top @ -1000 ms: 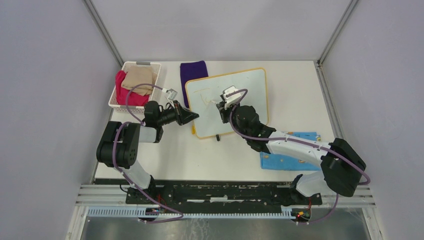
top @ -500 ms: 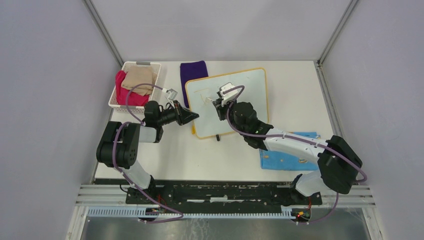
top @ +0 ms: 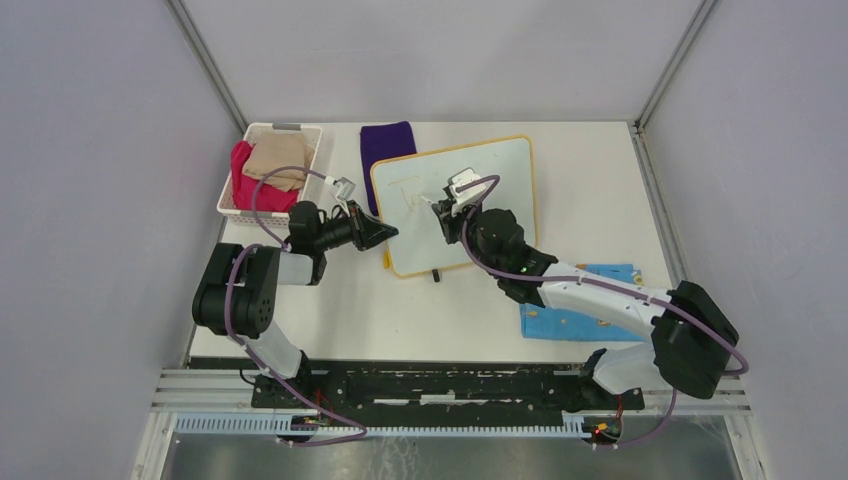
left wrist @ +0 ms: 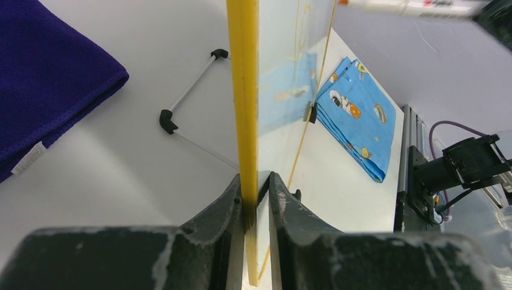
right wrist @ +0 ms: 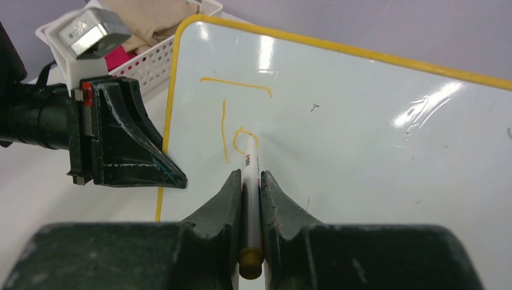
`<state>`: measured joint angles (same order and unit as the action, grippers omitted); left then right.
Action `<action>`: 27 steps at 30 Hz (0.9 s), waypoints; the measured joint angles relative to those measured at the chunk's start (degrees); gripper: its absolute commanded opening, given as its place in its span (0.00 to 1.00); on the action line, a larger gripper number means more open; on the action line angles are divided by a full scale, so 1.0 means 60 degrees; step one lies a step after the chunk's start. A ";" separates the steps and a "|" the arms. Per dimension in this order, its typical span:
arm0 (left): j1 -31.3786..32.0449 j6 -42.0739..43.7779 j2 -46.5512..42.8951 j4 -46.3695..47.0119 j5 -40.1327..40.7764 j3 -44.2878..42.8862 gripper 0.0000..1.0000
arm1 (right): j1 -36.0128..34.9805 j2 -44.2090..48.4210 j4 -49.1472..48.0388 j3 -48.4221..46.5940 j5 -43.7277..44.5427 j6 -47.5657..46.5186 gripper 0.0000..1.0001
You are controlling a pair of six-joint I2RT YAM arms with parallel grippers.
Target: Write a sentence on the whiteboard
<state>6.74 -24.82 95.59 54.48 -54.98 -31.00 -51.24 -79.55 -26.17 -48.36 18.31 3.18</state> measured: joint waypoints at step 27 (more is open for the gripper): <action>0.0069 0.0120 -0.0062 -0.0284 0.0076 -0.0058 0.02 | 0.0408 -0.0084 -0.0055 -0.0033 0.0138 -0.0018 0.00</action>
<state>7.16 -24.10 95.22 52.77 -54.52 -31.35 -48.80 -80.05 -26.50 -48.56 19.14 3.07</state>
